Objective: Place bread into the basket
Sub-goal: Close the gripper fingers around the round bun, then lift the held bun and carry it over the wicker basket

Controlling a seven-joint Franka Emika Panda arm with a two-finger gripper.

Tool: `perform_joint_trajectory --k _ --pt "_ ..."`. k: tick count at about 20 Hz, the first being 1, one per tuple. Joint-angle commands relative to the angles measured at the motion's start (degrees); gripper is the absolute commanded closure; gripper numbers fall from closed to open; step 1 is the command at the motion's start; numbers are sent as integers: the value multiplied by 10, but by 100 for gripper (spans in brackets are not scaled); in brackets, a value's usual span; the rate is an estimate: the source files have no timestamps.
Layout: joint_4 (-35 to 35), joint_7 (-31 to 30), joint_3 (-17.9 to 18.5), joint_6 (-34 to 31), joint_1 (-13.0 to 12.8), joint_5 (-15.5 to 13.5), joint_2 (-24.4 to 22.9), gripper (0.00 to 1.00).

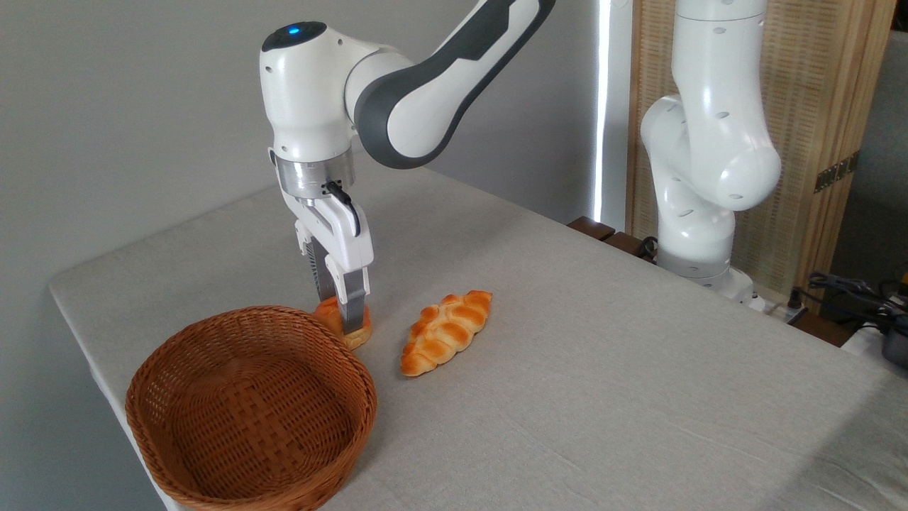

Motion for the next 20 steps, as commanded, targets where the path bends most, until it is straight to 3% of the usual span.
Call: perform_joint_trajectory --k 1,5,11,20 --pt "-3 10 2 -5 -3 5 -5 59" --pt "-3 10 2 -16 -3 5 -7 59" --pt "8 2 -2 -105 -3 4 -45 58" --pt "82 -21 0 -82 9 -11 -63 55"
